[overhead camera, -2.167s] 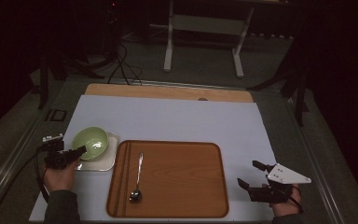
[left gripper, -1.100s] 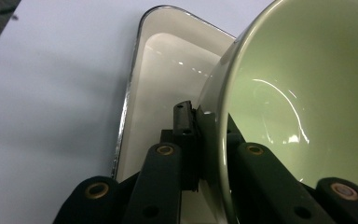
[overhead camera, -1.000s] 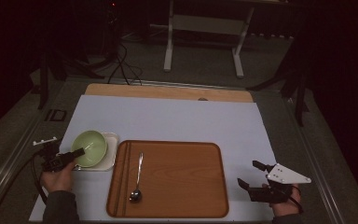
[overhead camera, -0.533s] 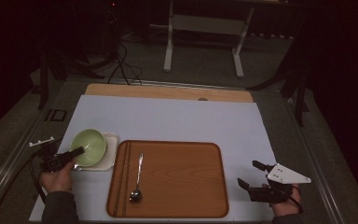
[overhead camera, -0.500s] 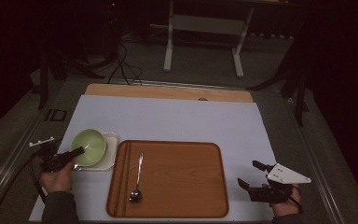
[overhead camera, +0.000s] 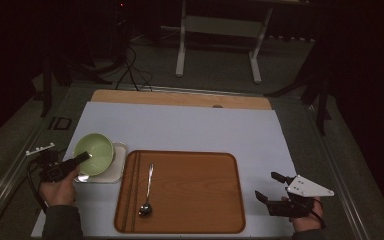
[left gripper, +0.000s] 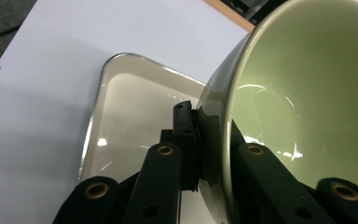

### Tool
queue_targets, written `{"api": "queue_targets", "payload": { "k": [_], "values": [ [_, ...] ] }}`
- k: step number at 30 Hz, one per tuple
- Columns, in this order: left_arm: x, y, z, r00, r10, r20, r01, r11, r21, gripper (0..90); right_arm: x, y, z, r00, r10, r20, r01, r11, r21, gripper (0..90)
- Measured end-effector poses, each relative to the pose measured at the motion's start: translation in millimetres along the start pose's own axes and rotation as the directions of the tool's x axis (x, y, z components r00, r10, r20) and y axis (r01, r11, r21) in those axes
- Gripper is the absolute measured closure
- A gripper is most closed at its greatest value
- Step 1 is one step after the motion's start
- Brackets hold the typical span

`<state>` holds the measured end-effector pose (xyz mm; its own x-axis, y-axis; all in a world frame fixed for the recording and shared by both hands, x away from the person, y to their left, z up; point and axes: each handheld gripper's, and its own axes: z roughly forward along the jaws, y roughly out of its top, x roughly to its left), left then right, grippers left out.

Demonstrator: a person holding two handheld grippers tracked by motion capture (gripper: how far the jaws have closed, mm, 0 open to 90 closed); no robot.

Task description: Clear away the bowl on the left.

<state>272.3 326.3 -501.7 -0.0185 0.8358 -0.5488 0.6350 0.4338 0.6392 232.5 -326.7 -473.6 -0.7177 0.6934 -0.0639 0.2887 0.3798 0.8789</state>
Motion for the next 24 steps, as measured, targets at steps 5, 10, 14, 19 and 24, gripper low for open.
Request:
{"api": "queue_targets", "payload": {
  "k": [5,10,14,19,24],
  "values": [
    [-9.6,3.3,-4.3,0.9995,0.029,0.016,-0.029,0.9995,-0.014,84.9,-0.4,-0.1,-0.4,1.0000,-0.001,0.001,0.001,1.000,-0.001,14.7],
    [-16.5,5.2,-7.5,0.9983,0.045,0.038,-0.044,0.9988,-0.021,84.9,-0.3,-0.2,-0.5,1.0000,-0.003,-0.001,0.003,1.000,0.000,14.7],
    [-23.1,6.9,-10.6,0.9966,0.058,0.059,-0.056,0.9979,-0.032,84.9,-0.2,-0.3,-0.2,1.0000,-0.003,-0.002,0.003,1.000,0.000,14.7],
    [-27.8,7.7,-12.4,0.9949,0.070,0.073,-0.067,0.9971,-0.036,84.9,-0.4,-0.4,-0.5,1.0000,-0.004,-0.002,0.004,1.000,0.000,14.7],
    [-34.3,8.2,-13.2,0.9926,0.084,0.087,-0.082,0.9961,-0.034,84.9,-0.6,-0.4,-0.6,1.0000,-0.004,-0.001,0.004,1.000,-0.001,14.7]
  ]
}}
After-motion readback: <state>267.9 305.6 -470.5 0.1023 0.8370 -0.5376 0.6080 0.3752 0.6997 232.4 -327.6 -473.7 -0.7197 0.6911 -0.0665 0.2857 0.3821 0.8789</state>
